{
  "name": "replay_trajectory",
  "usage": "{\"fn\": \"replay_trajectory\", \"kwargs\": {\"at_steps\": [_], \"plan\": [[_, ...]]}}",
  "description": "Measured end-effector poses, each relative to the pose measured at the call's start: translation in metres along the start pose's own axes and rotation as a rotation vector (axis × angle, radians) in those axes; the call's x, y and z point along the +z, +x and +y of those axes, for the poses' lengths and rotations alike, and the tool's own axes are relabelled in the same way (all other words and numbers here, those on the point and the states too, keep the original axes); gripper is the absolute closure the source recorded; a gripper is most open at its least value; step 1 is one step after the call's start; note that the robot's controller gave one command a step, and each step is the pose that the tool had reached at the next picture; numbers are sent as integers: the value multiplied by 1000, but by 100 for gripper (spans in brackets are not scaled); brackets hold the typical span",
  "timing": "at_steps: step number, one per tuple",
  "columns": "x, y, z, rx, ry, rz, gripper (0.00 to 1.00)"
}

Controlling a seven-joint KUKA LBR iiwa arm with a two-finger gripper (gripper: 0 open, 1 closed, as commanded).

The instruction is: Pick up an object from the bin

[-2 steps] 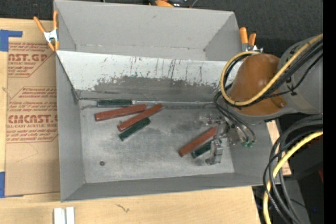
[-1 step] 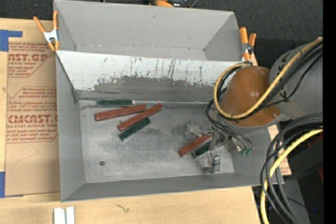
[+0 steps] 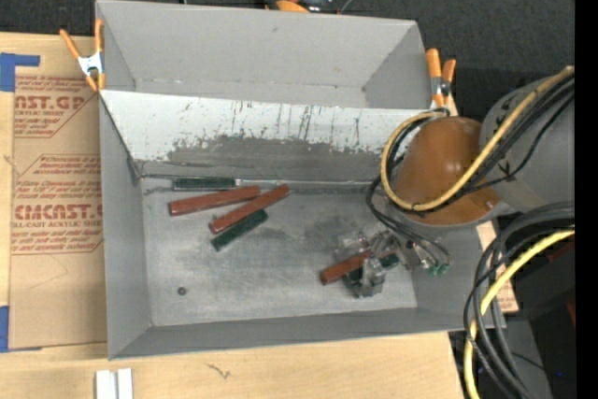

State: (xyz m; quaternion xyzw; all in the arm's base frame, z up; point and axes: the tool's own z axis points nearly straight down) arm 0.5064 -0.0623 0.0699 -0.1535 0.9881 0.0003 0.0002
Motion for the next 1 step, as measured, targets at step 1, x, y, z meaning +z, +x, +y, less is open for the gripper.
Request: {"fn": "replay_trajectory", "kwargs": {"at_steps": [1], "plan": [[-135, -14, 7, -51, 4, -8, 100]]}}
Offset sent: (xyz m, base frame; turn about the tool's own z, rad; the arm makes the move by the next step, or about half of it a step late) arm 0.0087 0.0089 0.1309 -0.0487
